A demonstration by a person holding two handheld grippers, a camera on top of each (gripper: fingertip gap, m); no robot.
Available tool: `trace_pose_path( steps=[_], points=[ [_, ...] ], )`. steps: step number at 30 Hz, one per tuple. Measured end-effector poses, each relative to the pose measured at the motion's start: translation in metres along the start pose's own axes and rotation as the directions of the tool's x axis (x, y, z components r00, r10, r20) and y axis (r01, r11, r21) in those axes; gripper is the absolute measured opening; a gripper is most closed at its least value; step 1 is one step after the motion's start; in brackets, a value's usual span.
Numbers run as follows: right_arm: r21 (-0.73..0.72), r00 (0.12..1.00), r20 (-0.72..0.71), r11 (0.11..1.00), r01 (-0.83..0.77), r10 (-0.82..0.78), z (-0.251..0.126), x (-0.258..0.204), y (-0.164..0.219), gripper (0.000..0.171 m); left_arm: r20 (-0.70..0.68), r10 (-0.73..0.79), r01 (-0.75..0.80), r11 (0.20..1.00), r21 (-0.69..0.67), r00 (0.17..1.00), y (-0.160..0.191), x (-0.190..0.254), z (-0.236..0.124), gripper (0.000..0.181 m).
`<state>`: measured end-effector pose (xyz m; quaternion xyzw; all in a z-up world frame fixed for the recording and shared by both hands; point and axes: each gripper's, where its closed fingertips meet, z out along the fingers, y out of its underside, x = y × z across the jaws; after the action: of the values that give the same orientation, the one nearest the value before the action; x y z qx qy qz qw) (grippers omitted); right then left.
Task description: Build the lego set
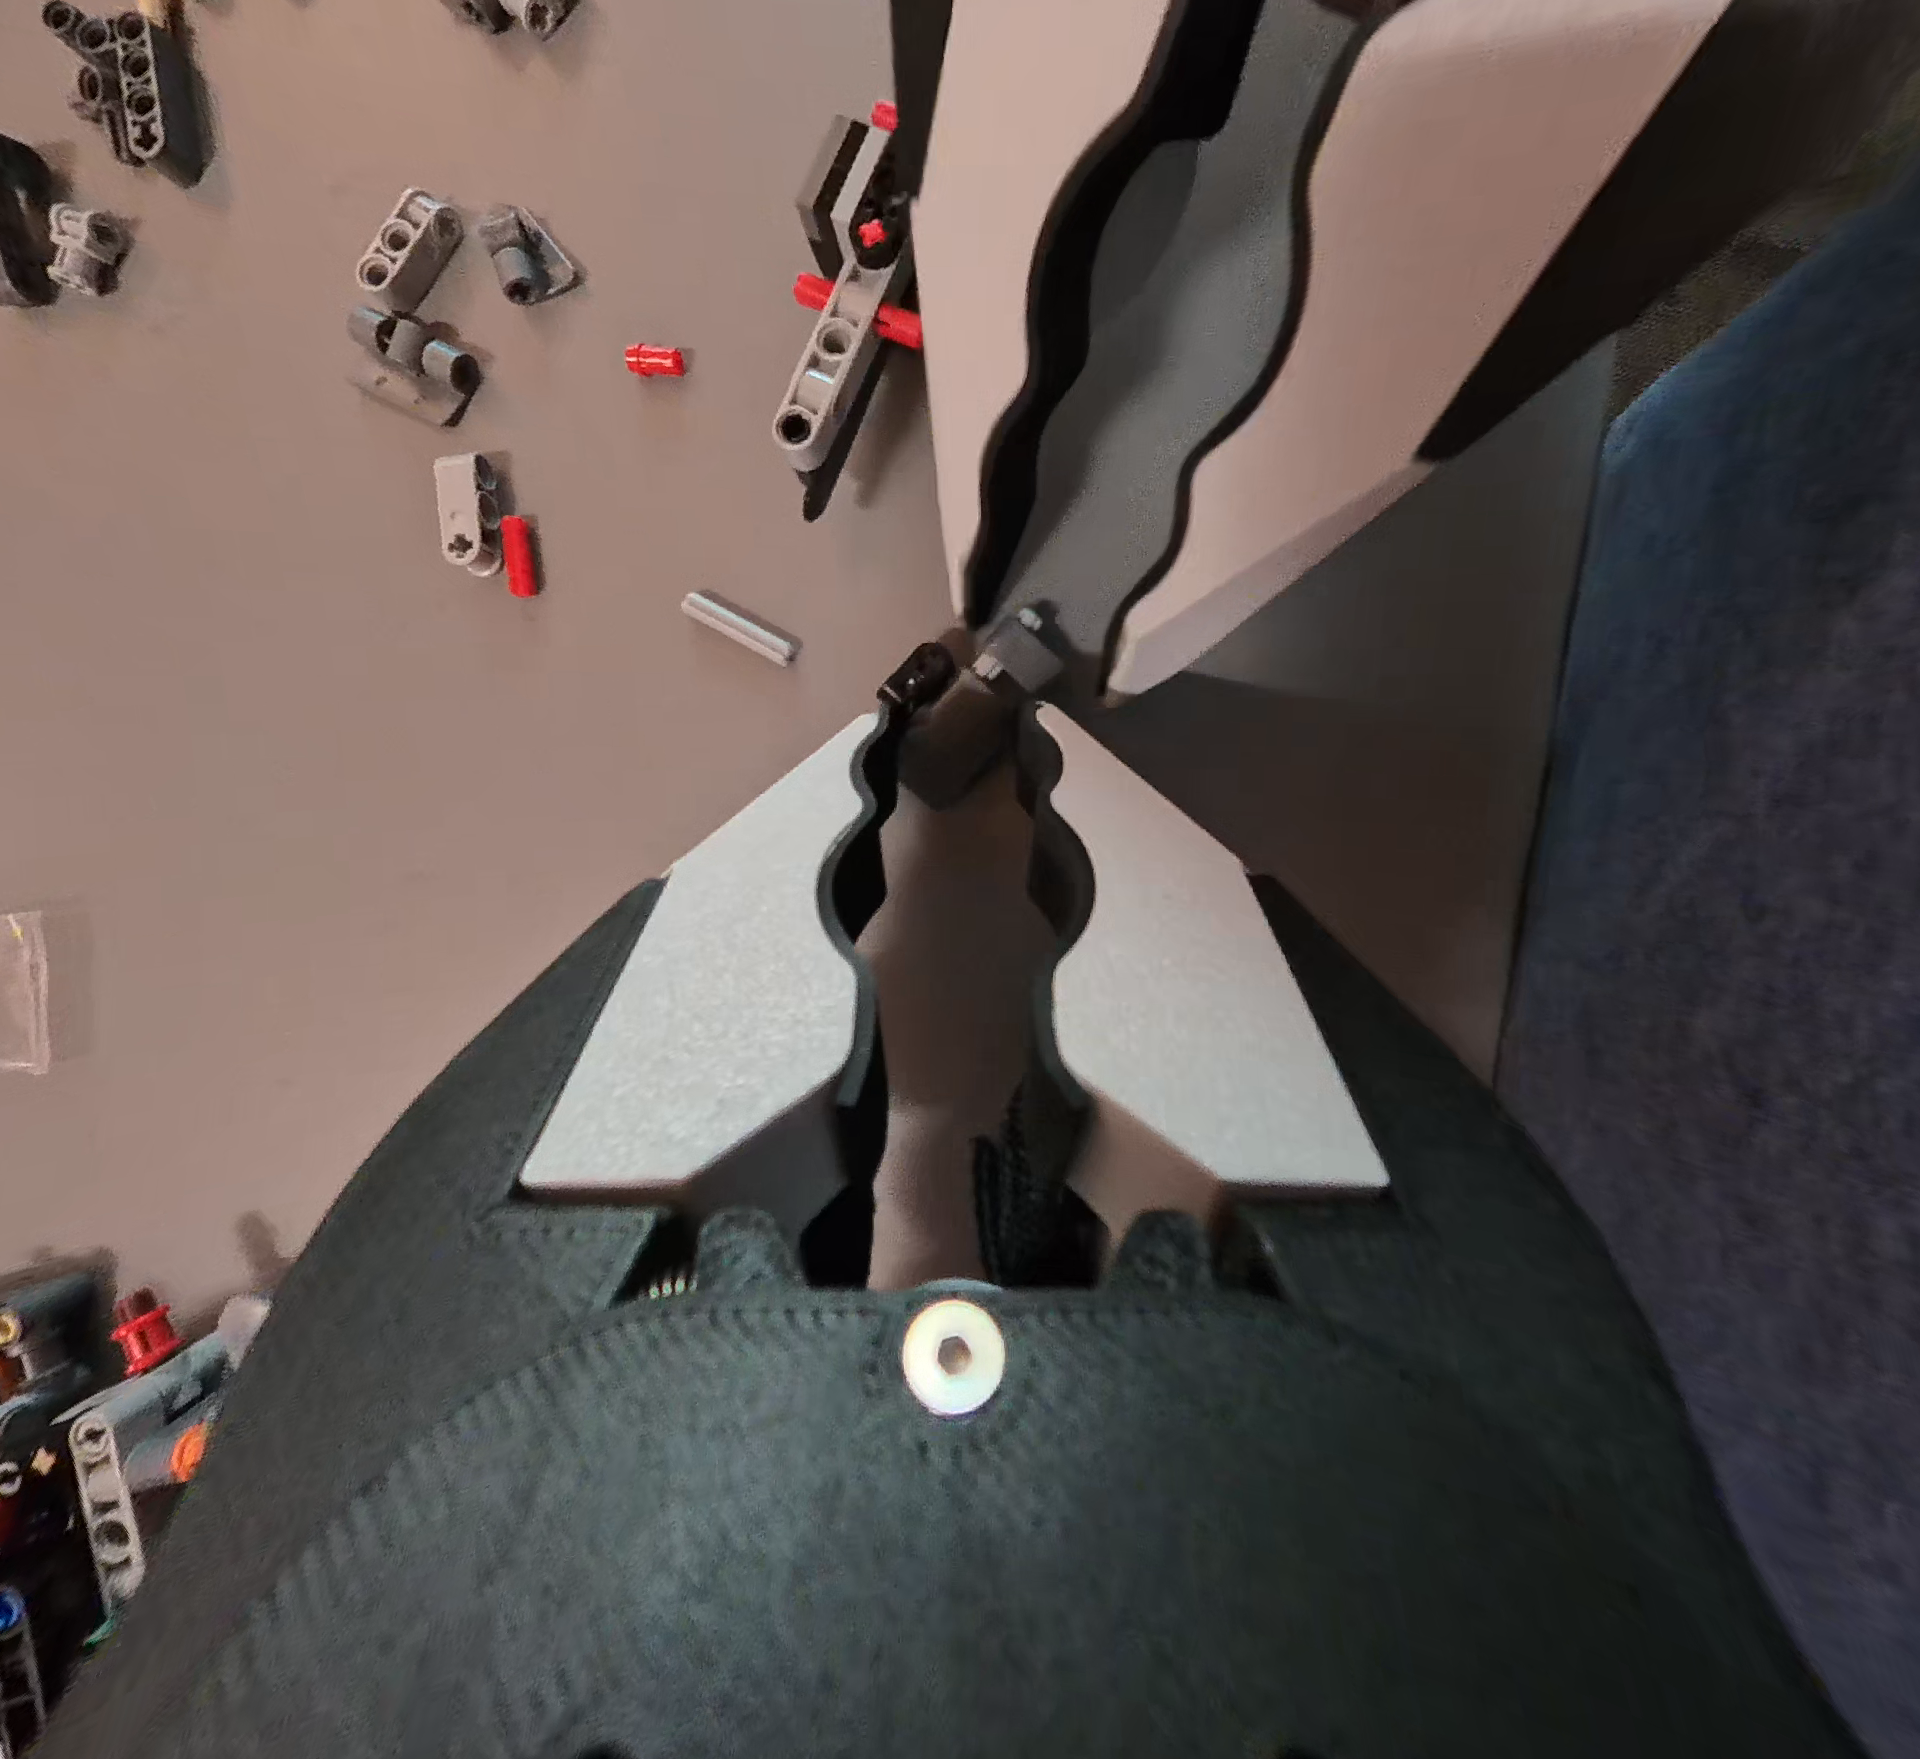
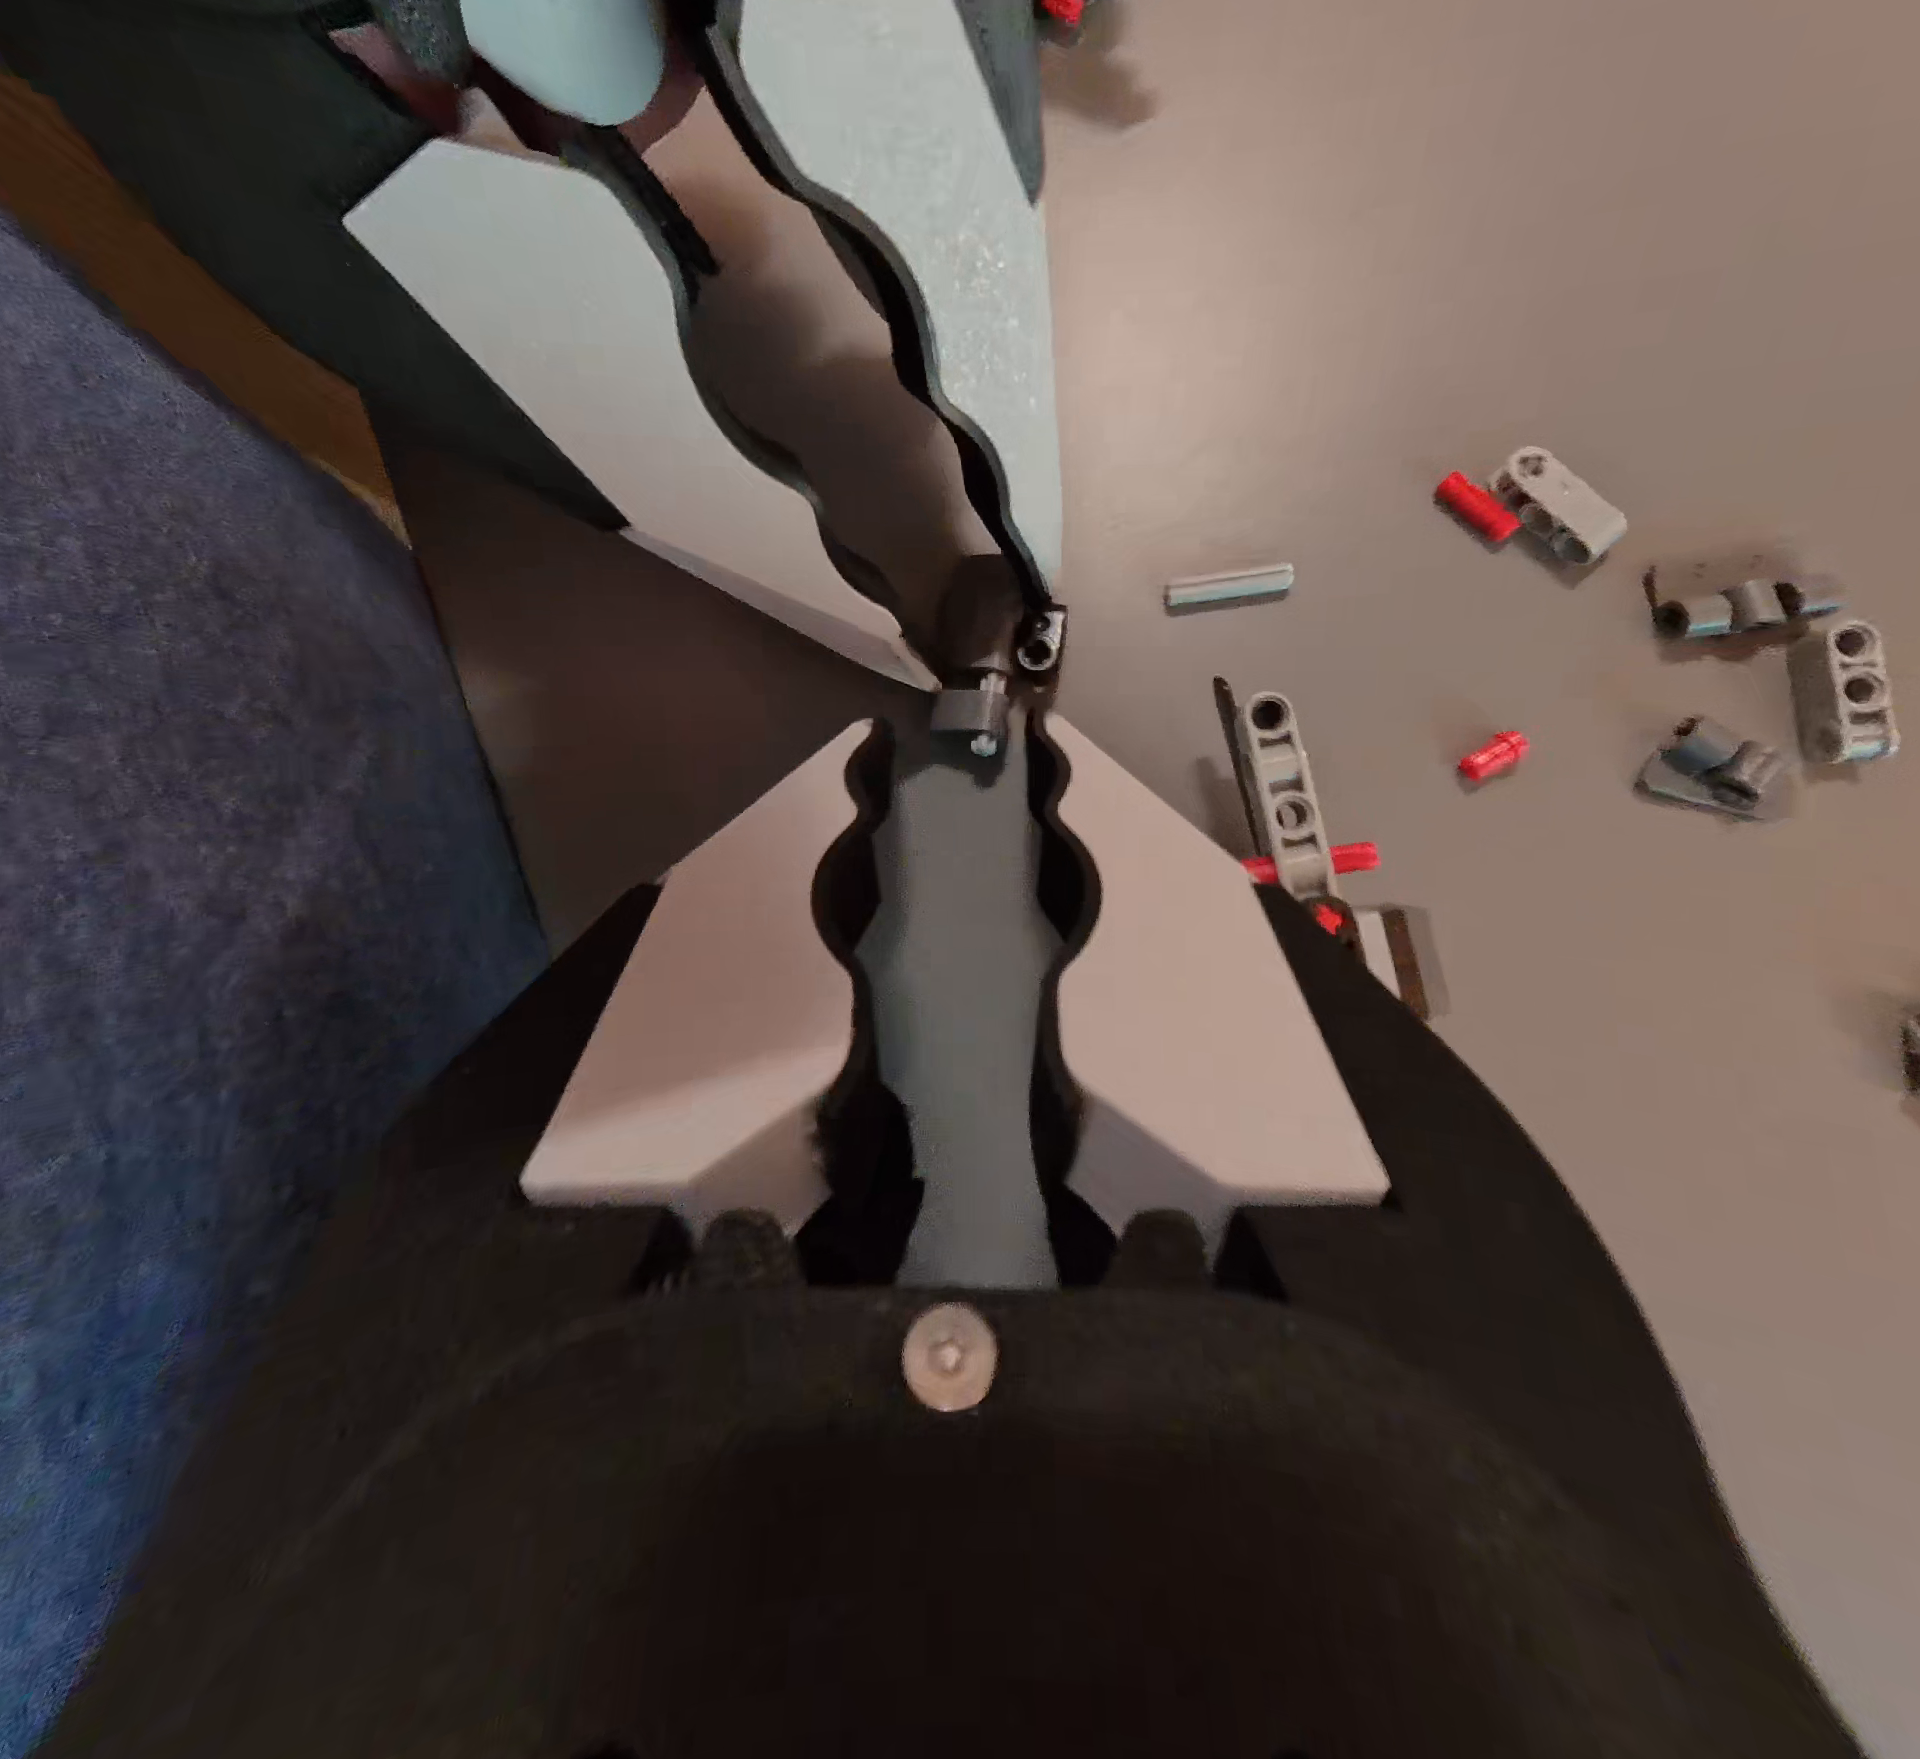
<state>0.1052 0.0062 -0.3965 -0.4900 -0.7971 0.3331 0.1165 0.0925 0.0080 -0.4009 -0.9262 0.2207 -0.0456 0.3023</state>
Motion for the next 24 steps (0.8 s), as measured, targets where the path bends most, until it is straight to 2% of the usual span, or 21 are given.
trace_pose_path(
  steps=[5,13,18,24],
  points=[
    [0.067,0.996,0.072,0.996,-0.052,0.048,-0.014,-0.001,0.000,0.023,-0.044,-0.034,0.036,0.998,0.050,0.998,-0.004,-0.001,-0.003,0.022],
    [0.103,0.996,0.076,0.993,-0.053,0.045,-0.025,0.000,-0.014,0.021,-0.101,-0.158,0.171,0.976,0.135,0.982,-0.015,-0.008,-0.012,0.022],
    [0.190,0.996,0.075,0.980,-0.058,0.044,-0.048,0.006,-0.045,0.018,-0.027,-0.189,0.190,0.956,0.222,0.982,-0.025,-0.026,-0.035,0.021],
    [0.353,0.983,0.130,0.921,-0.165,0.126,-0.072,0.025,-0.097,0.021,0.118,-0.203,0.160,0.940,0.301,0.972,-0.037,-0.056,-0.070,0.021]
  ],
)
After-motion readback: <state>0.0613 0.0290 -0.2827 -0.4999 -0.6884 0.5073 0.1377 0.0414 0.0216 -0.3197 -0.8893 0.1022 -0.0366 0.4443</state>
